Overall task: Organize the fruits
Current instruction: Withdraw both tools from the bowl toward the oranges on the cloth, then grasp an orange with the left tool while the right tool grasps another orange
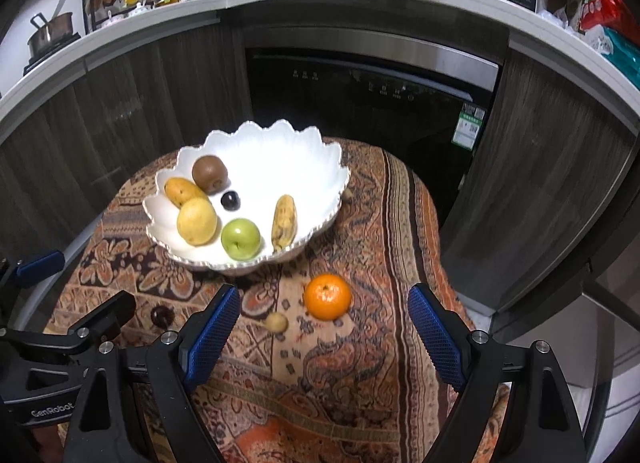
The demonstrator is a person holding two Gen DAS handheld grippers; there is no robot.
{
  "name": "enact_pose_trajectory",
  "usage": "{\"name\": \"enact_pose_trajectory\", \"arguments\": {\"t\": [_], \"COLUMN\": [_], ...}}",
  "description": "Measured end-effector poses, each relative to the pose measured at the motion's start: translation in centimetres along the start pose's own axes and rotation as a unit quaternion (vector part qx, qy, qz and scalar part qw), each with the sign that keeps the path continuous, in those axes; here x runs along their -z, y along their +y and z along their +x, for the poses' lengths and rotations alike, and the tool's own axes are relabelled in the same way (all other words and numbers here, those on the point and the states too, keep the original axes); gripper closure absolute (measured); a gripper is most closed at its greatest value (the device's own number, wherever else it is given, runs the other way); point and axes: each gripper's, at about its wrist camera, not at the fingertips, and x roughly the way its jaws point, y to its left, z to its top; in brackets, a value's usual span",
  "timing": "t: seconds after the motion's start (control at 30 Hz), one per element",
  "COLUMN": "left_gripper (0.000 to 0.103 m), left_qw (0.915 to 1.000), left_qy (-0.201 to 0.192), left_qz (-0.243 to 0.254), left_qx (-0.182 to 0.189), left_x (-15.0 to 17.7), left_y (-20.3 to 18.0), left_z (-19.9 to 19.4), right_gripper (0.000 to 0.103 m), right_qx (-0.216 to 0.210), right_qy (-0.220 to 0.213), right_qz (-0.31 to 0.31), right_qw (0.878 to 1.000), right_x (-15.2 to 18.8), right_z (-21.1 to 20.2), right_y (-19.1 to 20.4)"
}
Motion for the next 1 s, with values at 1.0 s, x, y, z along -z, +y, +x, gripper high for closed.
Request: {"name": "enact_pose_trajectory", "arguments": {"t": [1.0], "left_gripper": [0.045], "left_qw": [0.9948], "left_qy": [0.097], "left_qz": [-0.014], "left_qx": [0.025], "left_x": [6.4], "left_y": [-1.4], "left_z": [7.2], "right_gripper": [0.016], "right_qx": [0.000], "right_qy": [0.065], "right_qz": [-0.006], "right_qw": [0.998], "right_x": [5.0], "right_z": [5.1], "right_y": [-0.1]}}
